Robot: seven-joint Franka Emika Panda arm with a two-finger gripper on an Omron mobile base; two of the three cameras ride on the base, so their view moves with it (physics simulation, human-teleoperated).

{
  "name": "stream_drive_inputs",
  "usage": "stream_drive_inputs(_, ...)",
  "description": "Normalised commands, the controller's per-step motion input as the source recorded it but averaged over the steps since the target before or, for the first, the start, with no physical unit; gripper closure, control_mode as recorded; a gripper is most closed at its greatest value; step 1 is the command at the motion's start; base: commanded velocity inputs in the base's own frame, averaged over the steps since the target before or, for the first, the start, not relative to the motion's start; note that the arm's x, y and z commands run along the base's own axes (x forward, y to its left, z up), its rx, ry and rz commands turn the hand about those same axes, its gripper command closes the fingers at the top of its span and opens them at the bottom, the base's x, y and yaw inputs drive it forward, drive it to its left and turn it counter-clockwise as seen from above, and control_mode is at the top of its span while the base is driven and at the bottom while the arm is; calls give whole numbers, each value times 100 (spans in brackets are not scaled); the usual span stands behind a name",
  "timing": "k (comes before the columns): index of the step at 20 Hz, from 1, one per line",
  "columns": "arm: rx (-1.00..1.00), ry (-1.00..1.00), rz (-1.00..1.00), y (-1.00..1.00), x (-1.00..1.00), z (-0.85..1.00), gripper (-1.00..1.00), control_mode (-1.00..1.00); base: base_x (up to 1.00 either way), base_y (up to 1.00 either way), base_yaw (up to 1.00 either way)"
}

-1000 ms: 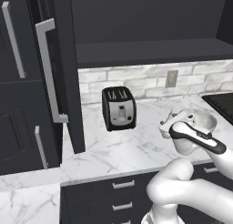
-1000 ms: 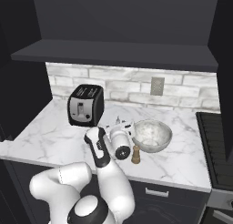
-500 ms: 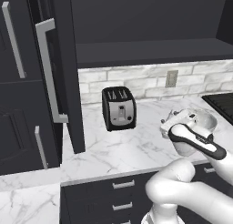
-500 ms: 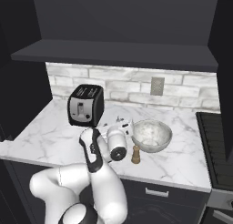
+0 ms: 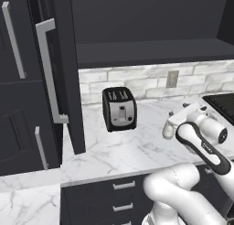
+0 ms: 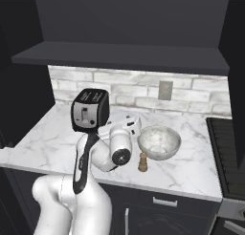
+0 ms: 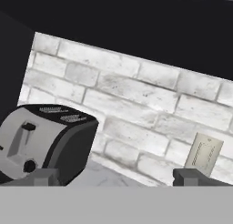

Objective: Retrieve the bottle and the shaker from the cabinet and place them next to the mixing bowl on the counter. Then add garlic from the fridge to the mixing bowl.

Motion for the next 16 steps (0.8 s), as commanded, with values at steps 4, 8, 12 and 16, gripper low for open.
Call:
stream_drive_inputs(4,0,20,0,0,-67,76,-100,-100,0,0,0)
stream_drive_inputs(8,0,30,0,0,-70,78,-100,-100,0,0,0)
stream_drive_inputs(12,-2,33,0,0,-67,67,-100,-100,0,0,0)
stream_drive_inputs(16,-5,18,0,0,-83,23,-100,-100,0,0,0)
